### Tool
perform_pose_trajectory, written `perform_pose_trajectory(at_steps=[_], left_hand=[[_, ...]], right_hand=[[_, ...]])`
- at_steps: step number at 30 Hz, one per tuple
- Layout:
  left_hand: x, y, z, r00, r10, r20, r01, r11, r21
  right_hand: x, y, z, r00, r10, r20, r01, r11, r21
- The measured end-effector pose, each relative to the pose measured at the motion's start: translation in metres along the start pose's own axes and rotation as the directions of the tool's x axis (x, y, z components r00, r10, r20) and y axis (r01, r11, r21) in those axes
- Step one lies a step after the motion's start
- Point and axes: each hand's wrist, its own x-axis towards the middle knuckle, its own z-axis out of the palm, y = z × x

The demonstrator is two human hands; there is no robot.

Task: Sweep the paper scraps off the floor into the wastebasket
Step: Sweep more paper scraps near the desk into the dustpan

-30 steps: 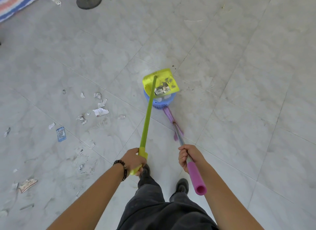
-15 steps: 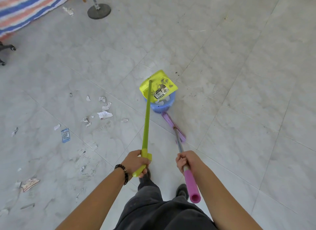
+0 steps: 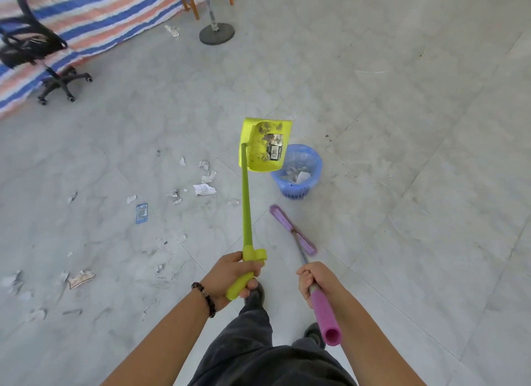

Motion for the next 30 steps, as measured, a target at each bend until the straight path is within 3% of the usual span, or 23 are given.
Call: perform_pose_trajectory(at_steps=[7, 9, 12, 15, 18, 20, 23, 26, 29, 30], left_hand=[[-0.024, 0.005, -0.051, 0.995, 0.061, -0.085, -0.078, 0.971, -0.225], [-0.023, 0.013, -0.079, 0.992, 0.055, -0.117, -0.102, 0.891, -0.443], [-0.013, 0.014, -0.136, 0.992, 0.055, -0.112, -0.119, 0.690, -0.714], [-0.004, 0.013, -0.192, 0.994, 0.072, -0.085, -0.111, 0.579, -0.807], [0.002, 0.017, -0.241, 0.993, -0.002, -0.116, -0.099, 0.508, -0.856], [0.010, 0.021, -0.277, 0.993, -0.038, -0.112, -0.081, 0.468, -0.880], [0.022, 0.026, -0.324, 0.989, -0.133, -0.066, 0.005, 0.471, -0.882], [0.031, 0.032, -0.346, 0.975, -0.216, -0.053, 0.066, 0.510, -0.857], [0.041, 0.045, -0.355, 0.969, -0.238, -0.069, 0.076, 0.549, -0.833], [0.045, 0.050, -0.358, 0.967, -0.245, -0.072, 0.080, 0.559, -0.825]], right_hand=[[0.011, 0.023, 0.032, 0.995, 0.047, 0.087, -0.044, 0.999, -0.028], [0.017, 0.023, 0.045, 0.993, 0.064, 0.097, -0.061, 0.998, -0.032], [0.031, 0.025, 0.073, 0.991, 0.087, 0.101, -0.085, 0.996, -0.016], [0.048, 0.029, 0.121, 0.993, 0.096, 0.072, -0.092, 0.994, -0.054], [0.069, 0.033, 0.182, 0.992, 0.125, -0.003, -0.122, 0.962, -0.242], [0.087, 0.040, 0.216, 0.994, 0.101, -0.051, -0.114, 0.873, -0.474], [0.111, 0.047, 0.253, 0.968, -0.219, -0.125, 0.001, 0.500, -0.866], [0.122, 0.048, 0.273, 0.947, -0.302, -0.108, -0.018, 0.286, -0.958], [0.133, 0.037, 0.291, 0.952, -0.286, -0.106, -0.054, 0.184, -0.981], [0.136, 0.032, 0.297, 0.958, -0.263, -0.118, -0.066, 0.199, -0.978]])
